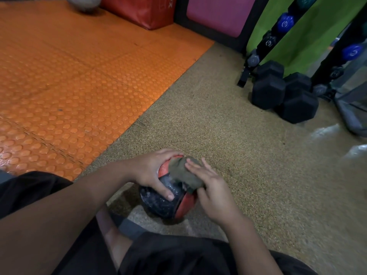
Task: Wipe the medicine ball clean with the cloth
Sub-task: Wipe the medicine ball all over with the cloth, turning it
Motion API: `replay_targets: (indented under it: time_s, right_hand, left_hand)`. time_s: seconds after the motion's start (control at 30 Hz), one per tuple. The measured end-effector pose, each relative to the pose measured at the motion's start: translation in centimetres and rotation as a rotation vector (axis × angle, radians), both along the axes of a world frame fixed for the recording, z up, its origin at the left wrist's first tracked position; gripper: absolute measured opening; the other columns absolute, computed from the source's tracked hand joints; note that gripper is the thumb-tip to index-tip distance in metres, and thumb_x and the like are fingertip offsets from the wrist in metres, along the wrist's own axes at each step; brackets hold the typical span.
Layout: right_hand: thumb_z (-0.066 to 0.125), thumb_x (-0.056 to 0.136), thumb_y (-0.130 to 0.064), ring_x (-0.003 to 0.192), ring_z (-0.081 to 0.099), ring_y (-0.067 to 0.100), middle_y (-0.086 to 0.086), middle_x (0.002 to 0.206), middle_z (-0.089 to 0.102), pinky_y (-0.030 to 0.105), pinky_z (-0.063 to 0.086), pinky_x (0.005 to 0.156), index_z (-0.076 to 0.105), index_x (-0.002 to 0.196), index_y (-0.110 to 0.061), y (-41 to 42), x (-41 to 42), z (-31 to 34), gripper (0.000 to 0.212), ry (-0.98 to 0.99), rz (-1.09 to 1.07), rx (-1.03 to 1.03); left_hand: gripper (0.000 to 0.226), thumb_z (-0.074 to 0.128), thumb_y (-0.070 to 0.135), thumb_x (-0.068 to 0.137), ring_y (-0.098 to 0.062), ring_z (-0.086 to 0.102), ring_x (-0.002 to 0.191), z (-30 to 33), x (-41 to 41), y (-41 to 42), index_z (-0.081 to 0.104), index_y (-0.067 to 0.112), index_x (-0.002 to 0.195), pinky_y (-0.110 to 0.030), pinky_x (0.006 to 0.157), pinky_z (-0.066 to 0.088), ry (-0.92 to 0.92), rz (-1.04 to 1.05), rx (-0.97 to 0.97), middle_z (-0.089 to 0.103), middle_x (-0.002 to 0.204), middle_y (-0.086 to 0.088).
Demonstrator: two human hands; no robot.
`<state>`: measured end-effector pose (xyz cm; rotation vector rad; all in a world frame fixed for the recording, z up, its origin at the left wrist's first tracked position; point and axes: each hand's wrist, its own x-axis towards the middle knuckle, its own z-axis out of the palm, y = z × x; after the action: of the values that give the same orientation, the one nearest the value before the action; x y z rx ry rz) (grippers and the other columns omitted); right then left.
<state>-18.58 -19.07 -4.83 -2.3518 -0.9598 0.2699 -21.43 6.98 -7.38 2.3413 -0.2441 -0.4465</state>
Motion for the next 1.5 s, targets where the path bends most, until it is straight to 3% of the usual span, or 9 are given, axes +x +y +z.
replay_targets:
  time_s: [0.17, 0.33, 0.5, 0.63, 0.7, 0.97, 1.27, 1.4, 1.5]
  right_hand:
    - [0.054, 0.095, -0.011, 0.133, 0.057, 0.018, -0.009, 0.136, 0.067, 0.051, 0.044, 0.115, 0.070, 0.131, -0.029, 0.8, 2.7, -1.2, 0.043, 0.292, -0.284, 0.127]
    - [0.053, 0.090, -0.007, 0.154, 0.028, 0.013, -0.014, 0.155, 0.043, 0.041, 0.023, 0.128, 0.051, 0.151, -0.023, 0.9, -2.1, 0.5, 0.063, -0.086, -0.077, -0.012]
    - [0.050, 0.089, -0.014, 0.149, 0.030, 0.005, -0.025, 0.149, 0.050, 0.032, 0.022, 0.123, 0.058, 0.144, -0.038, 0.1, -0.7, 0.3, 0.060, -0.083, -0.026, -0.021]
    - [0.057, 0.097, -0.009, 0.105, 0.071, 0.027, -0.001, 0.103, 0.079, 0.036, 0.054, 0.089, 0.079, 0.100, -0.018, 0.3, 2.9, -2.2, 0.024, 0.461, -0.531, 0.278]
    - [0.059, 0.099, -0.013, 0.099, 0.075, 0.034, 0.008, 0.099, 0.080, 0.046, 0.058, 0.091, 0.078, 0.100, -0.014, -0.3, 3.8, -2.4, 0.019, 0.668, -0.723, 0.534]
    - [0.079, 0.084, -0.001, 0.093, 0.077, 0.033, 0.013, 0.095, 0.080, 0.050, 0.063, 0.079, 0.073, 0.101, -0.009, -3.8, 3.9, 2.5, 0.020, 0.579, -0.998, 1.077]
    - [0.069, 0.091, 0.001, 0.090, 0.077, 0.033, 0.013, 0.095, 0.079, 0.051, 0.062, 0.086, 0.069, 0.115, -0.005, -2.7, 3.5, 2.7, 0.024, 0.539, -0.960, 0.884]
    - [0.059, 0.101, -0.008, 0.080, 0.075, 0.015, 0.000, 0.096, 0.073, 0.025, 0.056, 0.062, 0.056, 0.107, -0.031, -1.7, 1.9, 3.7, 0.025, 0.303, -0.684, 0.543]
    - [0.057, 0.102, -0.016, 0.080, 0.071, 0.007, -0.005, 0.100, 0.067, 0.029, 0.056, 0.068, 0.049, 0.107, -0.033, -0.9, 0.7, 3.4, 0.019, 0.195, -0.405, 0.297]
  left_hand:
    - [0.140, 0.093, 0.073, 0.054, -0.012, 0.021, 0.153, 0.8, 0.0, -0.5, 0.013, 0.043, 0.165, -0.044, 0.125, 0.028, 0.036, -0.010, 0.057, 0.010, 0.167, 0.024]
    - [0.149, 0.082, 0.089, 0.041, -0.012, 0.020, 0.154, 1.0, 0.2, -0.2, 0.014, 0.041, 0.164, -0.041, 0.127, 0.025, 0.055, -0.018, 0.020, 0.013, 0.166, 0.022]
    - [0.144, 0.083, 0.091, 0.039, -0.012, 0.027, 0.151, 0.2, 0.0, 0.2, 0.017, 0.050, 0.161, -0.050, 0.124, 0.034, 0.050, -0.013, -0.035, 0.018, 0.161, 0.026]
    - [0.133, 0.093, 0.075, 0.050, -0.011, 0.026, 0.150, 0.7, 0.1, -0.1, 0.019, 0.054, 0.159, -0.051, 0.121, 0.037, 0.046, -0.039, -0.016, 0.017, 0.161, 0.028]
    - [0.130, 0.097, 0.066, 0.055, -0.010, 0.024, 0.150, 1.1, 0.0, -0.2, 0.019, 0.054, 0.159, -0.047, 0.122, 0.034, 0.042, -0.054, 0.002, 0.015, 0.163, 0.027]
    - [0.129, 0.097, 0.062, 0.059, -0.010, 0.026, 0.148, 1.0, 0.2, 0.0, 0.019, 0.049, 0.161, -0.042, 0.121, 0.035, 0.053, -0.025, -0.015, 0.019, 0.160, 0.026]
    - [0.132, 0.092, 0.070, 0.059, -0.012, 0.024, 0.151, 1.2, 0.1, -0.6, 0.014, 0.047, 0.162, -0.042, 0.122, 0.032, 0.016, 0.000, 0.034, 0.016, 0.166, 0.022]
    - [0.126, 0.092, 0.071, 0.060, -0.013, 0.032, 0.146, 1.2, 0.0, -1.1, 0.017, 0.048, 0.159, -0.036, 0.113, 0.036, -0.025, -0.009, 0.045, 0.025, 0.161, 0.017]
    - [0.126, 0.095, 0.067, 0.058, -0.009, 0.031, 0.144, 1.3, 0.2, -1.0, 0.019, 0.049, 0.157, -0.034, 0.112, 0.035, -0.029, -0.051, 0.051, 0.025, 0.159, 0.018]
